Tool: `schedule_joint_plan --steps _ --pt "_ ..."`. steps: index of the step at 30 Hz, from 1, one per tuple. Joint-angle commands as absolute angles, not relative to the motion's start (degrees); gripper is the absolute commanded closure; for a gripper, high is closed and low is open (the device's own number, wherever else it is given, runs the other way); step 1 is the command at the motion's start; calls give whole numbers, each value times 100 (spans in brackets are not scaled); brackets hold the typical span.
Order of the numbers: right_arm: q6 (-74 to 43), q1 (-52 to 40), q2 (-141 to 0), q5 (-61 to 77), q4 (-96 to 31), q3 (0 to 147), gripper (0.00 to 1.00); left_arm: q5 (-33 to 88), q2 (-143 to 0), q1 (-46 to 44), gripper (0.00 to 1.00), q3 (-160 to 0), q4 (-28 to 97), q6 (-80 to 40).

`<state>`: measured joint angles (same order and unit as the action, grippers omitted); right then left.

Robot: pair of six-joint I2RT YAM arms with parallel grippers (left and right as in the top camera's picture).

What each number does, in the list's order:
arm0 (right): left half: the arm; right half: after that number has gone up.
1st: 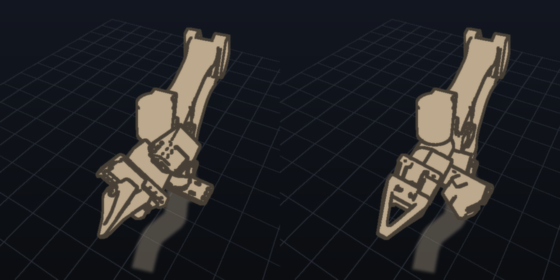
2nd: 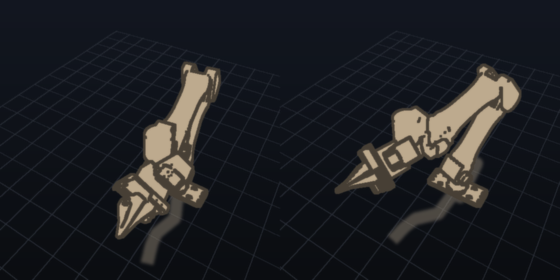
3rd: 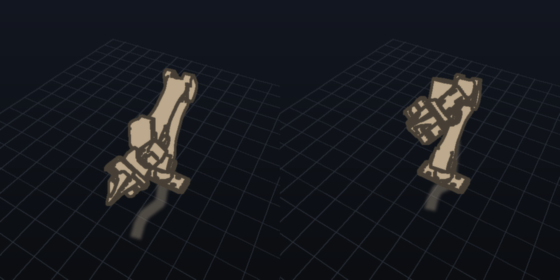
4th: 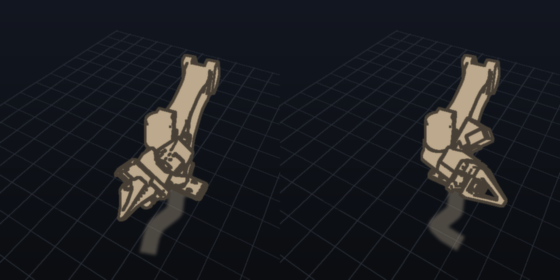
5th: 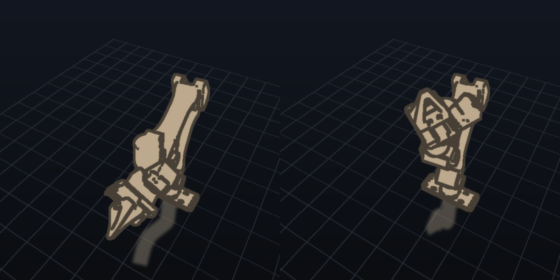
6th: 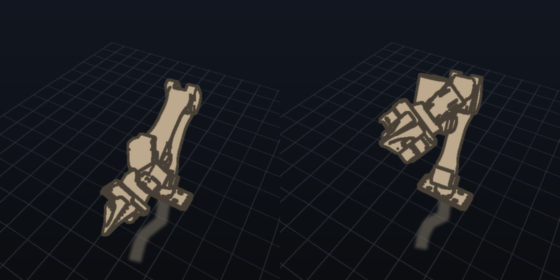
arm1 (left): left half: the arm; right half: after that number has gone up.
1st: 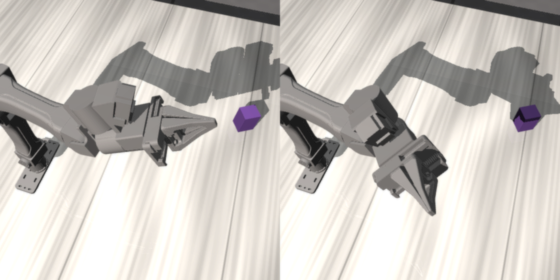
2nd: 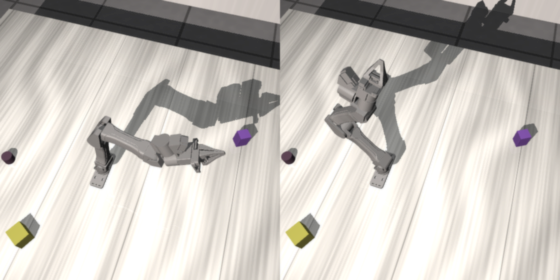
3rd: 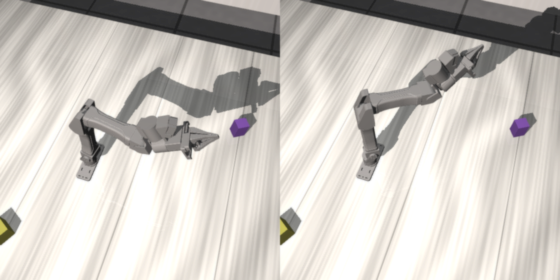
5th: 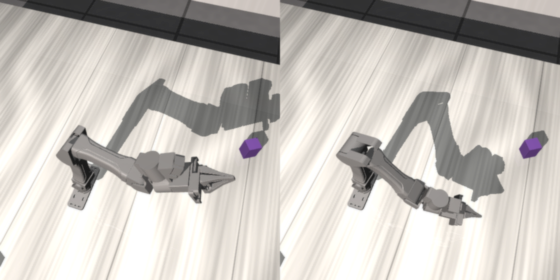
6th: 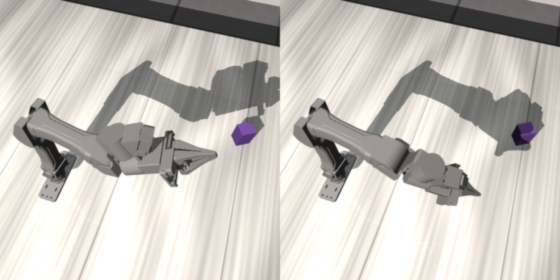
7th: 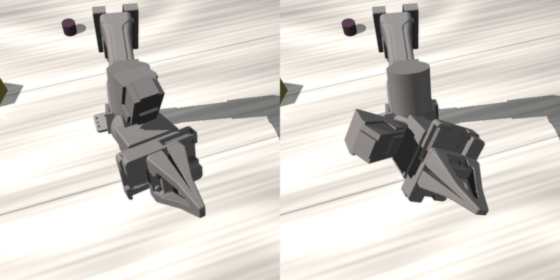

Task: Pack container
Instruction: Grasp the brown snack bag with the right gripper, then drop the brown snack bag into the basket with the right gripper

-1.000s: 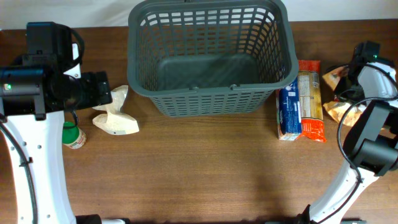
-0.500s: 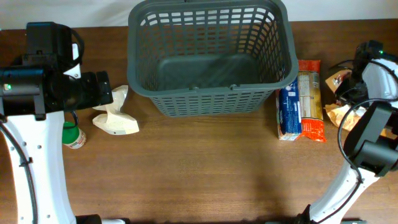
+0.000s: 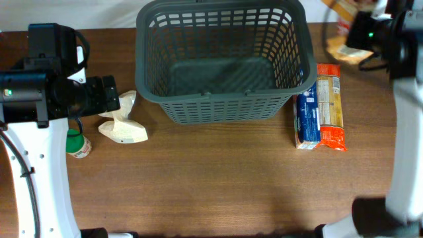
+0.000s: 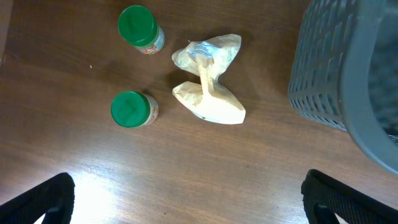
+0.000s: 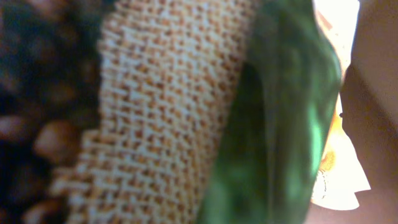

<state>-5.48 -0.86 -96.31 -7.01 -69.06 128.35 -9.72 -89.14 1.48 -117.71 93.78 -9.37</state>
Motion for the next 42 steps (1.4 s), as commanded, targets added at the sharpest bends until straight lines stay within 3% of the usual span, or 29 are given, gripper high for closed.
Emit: schedule_joint_plan --steps 1,10,26,32,34,39,42 --pt "652 -854 -9358 -471 -6681 13061 96 -993 -8927 178 1 -11762 9395 -939" --pt "965 -1964 -10156 -467 -6534 13041 96 -993 -8927 178 1 -11762 9395 -939" --pt "-115 -2211 -11764 -257 -6814 13039 95 -993 -8927 178 1 -11762 9395 -939" --pt "-119 -2211 -11909 -338 -7126 13047 57 -993 -8927 178 1 -11762 9395 -939" --pt "-117 -2204 -11791 -390 -7131 13104 50 -993 -8927 178 1 -11762 9395 -939" --pt "-115 -2200 -11192 -864 -7205 13725 44 -993 -8927 178 1 -11762 9395 -939" --pt "-115 -2117 -10801 -1621 -7253 14193 32 -993 -8927 178 1 -11762 9395 -939"
